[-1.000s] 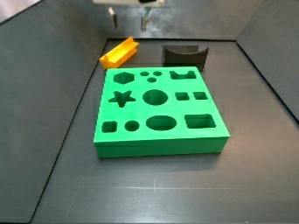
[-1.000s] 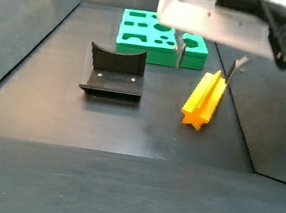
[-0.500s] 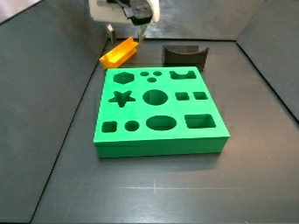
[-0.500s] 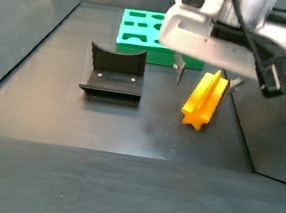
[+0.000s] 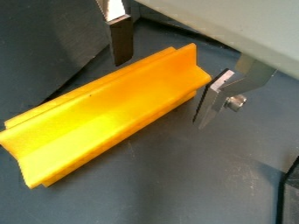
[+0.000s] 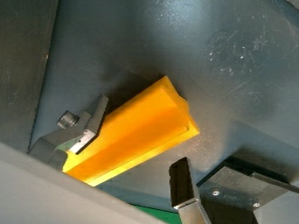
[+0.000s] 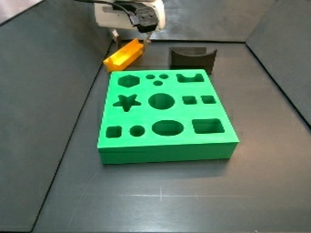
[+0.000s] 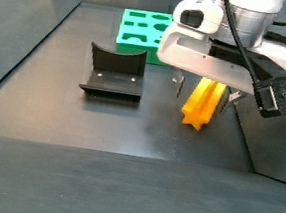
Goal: Pick up the star object. Move up. Place the star object on the fixture. Regrasp the star object. Move to above the board. Insert the star object.
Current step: Pick up the star object.
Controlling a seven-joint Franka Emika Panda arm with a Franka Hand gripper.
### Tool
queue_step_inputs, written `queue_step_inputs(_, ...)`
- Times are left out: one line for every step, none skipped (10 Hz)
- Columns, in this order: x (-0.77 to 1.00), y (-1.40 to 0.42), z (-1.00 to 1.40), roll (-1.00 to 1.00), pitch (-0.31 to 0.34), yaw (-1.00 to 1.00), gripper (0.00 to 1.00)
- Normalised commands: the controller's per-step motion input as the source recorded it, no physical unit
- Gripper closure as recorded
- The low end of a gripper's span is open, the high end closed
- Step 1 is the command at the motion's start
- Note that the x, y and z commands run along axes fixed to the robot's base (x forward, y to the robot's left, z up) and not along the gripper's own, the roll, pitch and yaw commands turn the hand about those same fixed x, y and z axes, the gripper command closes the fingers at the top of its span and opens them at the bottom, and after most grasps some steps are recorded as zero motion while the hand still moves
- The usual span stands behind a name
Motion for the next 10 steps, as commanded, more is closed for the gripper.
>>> queue_step_inputs(0.19, 0.34, 0.00, -0.06, 0.011, 0.00, 0.00)
queue_step_inputs(0.26, 0.38, 0.00, -0.06, 0.066, -0.01, 0.00)
queue_step_inputs(0.12, 0.37, 0.00, -0.05, 0.043, -0.04, 0.00)
queue_step_inputs(0.09, 0.21, 0.00, 0.00, 0.044, -0.01, 0.00)
queue_step_inputs(0.01, 0.03, 0.00, 0.00, 0.000, -0.05, 0.00)
queue_step_inputs(-0.06, -0.10, -0.25, 0.18, 0.000, -0.06, 0.00)
queue_step_inputs(-0.16, -0.11, -0.43, 0.20, -0.090, -0.07, 0.00)
queue_step_inputs(-0.14, -0.01, -0.32, 0.11, -0.116, -0.06, 0.00)
queue_step_inputs(0.00, 0.03, -0.18, 0.00, -0.059, -0.03, 0.00)
queue_step_inputs(0.00, 0.06, -0.08, 0.00, -0.009, -0.04, 0.00)
